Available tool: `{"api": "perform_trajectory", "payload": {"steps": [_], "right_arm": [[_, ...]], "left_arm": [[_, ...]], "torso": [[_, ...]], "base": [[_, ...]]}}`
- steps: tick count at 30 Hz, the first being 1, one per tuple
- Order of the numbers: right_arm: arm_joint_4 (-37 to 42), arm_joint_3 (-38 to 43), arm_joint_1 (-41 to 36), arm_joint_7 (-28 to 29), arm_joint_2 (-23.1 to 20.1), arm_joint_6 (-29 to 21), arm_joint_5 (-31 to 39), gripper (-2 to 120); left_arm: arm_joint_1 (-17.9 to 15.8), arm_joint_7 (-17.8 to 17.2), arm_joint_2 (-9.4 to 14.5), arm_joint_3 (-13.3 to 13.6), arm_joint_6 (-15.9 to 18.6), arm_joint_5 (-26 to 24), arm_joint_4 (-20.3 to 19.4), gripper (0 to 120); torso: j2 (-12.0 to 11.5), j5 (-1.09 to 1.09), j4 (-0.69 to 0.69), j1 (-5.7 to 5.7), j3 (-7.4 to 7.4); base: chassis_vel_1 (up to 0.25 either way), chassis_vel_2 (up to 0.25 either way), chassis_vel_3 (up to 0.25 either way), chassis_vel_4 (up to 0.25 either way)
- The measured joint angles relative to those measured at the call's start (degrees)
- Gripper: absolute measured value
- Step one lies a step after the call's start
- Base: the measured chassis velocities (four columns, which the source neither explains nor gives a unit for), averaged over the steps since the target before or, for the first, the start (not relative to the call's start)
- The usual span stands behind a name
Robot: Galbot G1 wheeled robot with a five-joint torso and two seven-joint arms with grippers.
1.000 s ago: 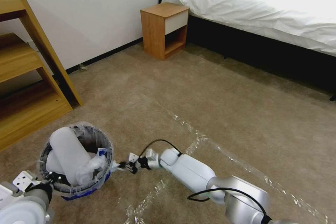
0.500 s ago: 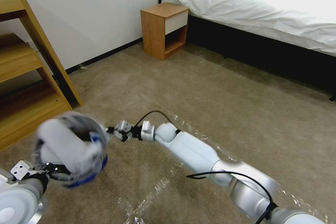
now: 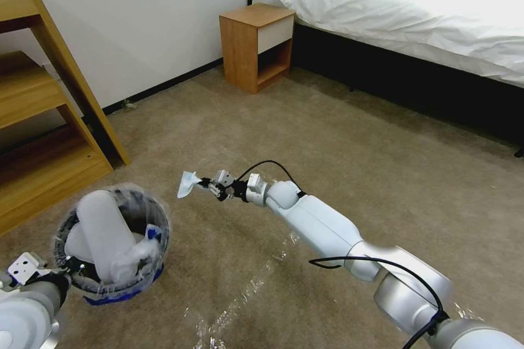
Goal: Pick up the trash bin and place the garbage on the floor into it.
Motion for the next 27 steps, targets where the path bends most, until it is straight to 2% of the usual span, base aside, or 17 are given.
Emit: {"api": "perform_trajectory", "payload": {"steps": [7,12,18,22,27], "right_arm": [[2.99,3.57,0.49,1.41,-2.23,-0.26,0.82,0],[9.88,7.92,0.99,2.26,-5.27,-0.55,2.96,0],[16.76,11.71,1.70,2.92,-7.73,2.78,4.64,0],[24.15,13.05,3.67,3.36,-10.17,5.01,11.60,0],[29.52,13.60,5.20,3.16,-11.18,4.34,16.91,0]], "left_arm": [[0.25,-0.02,-0.16,0.10,0.00,-0.07,-0.58,0],[0.37,-0.06,-0.10,0.12,0.00,-0.24,-0.79,0],[0.42,-0.14,-0.05,0.20,0.00,-0.45,-0.82,0],[0.33,-0.16,-0.20,0.30,-0.03,-0.48,-0.83,0],[0.79,-0.19,-1.07,0.01,-0.09,-0.50,-0.94,0]], "torso": [[0.00,0.00,0.00,0.00,0.00],[0.00,0.00,0.01,0.00,0.00],[0.00,-0.01,0.00,0.00,0.00],[0.00,0.00,0.00,0.00,0.00],[0.00,-0.01,0.00,0.00,-0.01]], "base": [[0.000,0.000,0.000,0.000],[0.000,0.000,0.000,0.000],[0.000,0.000,0.000,0.000],[0.000,0.000,0.000,0.000],[0.000,0.000,0.000,0.000]]}}
